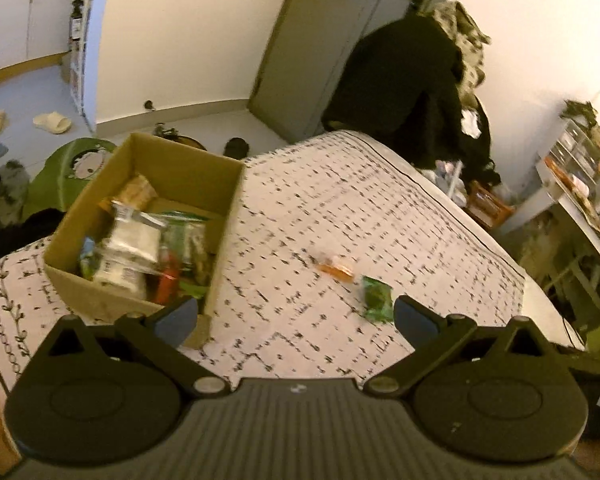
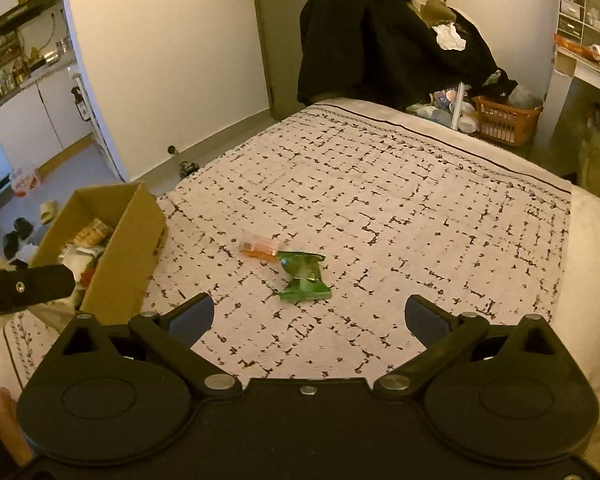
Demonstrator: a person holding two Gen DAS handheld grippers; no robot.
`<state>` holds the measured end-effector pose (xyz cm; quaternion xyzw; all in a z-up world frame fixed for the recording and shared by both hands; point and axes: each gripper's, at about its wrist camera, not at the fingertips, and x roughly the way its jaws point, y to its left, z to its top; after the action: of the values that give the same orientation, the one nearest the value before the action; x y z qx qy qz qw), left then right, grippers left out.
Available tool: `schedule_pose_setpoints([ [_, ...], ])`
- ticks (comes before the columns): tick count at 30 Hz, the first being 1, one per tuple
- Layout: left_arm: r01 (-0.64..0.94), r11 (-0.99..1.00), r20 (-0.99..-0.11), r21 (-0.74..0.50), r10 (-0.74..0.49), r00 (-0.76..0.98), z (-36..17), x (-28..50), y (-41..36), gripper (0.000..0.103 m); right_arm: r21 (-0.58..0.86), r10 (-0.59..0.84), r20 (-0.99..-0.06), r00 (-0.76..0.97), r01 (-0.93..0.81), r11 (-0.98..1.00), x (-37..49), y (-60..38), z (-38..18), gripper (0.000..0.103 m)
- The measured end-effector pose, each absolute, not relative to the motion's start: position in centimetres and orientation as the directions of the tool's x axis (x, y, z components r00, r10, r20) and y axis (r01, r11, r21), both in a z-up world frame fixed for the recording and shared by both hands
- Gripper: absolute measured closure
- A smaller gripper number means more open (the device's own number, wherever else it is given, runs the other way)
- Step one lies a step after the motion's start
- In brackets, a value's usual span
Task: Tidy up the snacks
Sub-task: 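Move both grippers back toward the orange packet and green wrapper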
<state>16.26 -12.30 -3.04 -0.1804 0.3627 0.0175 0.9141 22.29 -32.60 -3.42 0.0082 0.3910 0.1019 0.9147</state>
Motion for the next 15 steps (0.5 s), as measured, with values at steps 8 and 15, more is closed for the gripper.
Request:
schedule_pose_setpoints([
  [8,-0.154,0.938,-0.649,-0.311,-0.091,0.755,-3.5,16.0,-13.8,0.0,0.083,0.161,-0.708,0.688,-0.146,0.986,22.8,-34.2,-4.2,0.001],
  [15,-0.126,0.935,-0.637,-0.33,-0.122,0.761,-5.3,16.9,-15.0,0.002,0.101,0.181,-0.711,0.679,-0.156,0.983,23.7,-34.9,-5.4,0.007],
])
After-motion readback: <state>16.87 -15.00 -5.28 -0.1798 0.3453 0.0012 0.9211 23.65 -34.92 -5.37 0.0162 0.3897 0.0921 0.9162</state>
